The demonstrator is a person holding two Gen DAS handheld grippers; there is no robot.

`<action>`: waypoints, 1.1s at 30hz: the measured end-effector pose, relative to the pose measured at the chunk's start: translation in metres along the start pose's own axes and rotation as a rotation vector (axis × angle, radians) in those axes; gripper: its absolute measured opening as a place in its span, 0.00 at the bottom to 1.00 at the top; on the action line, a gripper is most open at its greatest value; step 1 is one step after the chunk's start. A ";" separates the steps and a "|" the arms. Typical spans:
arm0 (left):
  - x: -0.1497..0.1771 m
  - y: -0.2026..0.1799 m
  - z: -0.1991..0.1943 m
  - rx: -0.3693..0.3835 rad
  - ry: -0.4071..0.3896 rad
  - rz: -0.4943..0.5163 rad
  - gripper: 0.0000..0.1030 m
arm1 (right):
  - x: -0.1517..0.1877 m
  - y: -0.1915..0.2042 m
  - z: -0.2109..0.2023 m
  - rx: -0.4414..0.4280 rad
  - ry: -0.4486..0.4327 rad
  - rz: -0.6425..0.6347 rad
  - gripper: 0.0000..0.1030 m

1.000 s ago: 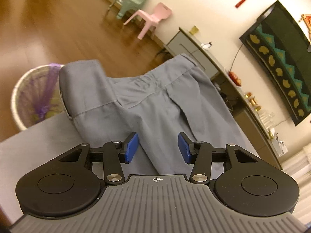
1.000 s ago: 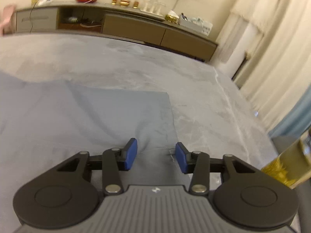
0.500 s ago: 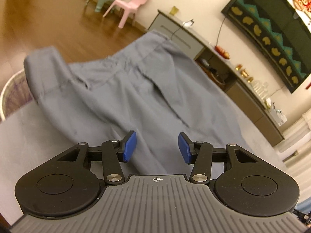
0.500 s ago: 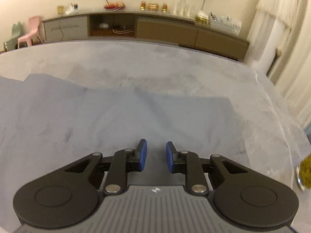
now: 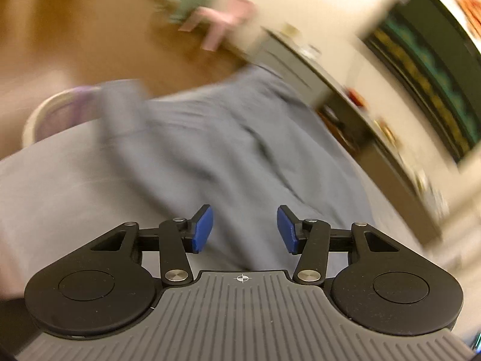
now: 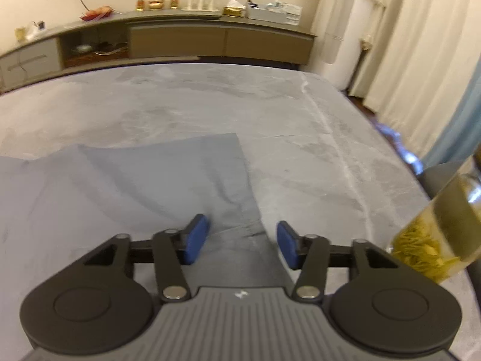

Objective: Fold clothes

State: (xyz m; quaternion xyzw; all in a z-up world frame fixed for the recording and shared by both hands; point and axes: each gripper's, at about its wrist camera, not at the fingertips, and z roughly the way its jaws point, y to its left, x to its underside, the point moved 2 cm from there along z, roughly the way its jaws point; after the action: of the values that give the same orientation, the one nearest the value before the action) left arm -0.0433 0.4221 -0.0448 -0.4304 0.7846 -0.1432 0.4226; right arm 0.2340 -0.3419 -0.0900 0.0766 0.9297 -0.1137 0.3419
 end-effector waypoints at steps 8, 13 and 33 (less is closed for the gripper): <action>-0.039 0.066 0.012 -0.044 -0.054 -0.416 0.43 | 0.014 0.162 -0.178 -0.283 -0.301 -0.282 0.52; -0.054 0.070 0.034 0.098 -0.089 -0.435 0.44 | 0.051 0.348 -0.294 -0.753 -0.353 -0.567 0.60; -0.078 0.112 0.045 0.315 -0.124 -0.310 0.50 | 0.059 0.657 -0.335 -1.003 -0.180 -0.759 0.01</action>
State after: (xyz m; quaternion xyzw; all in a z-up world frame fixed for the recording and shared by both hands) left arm -0.0484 0.5566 -0.0957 -0.4824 0.6497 -0.3004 0.5049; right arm 0.1276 0.3830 0.0151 -0.4377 0.7998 0.2164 0.3491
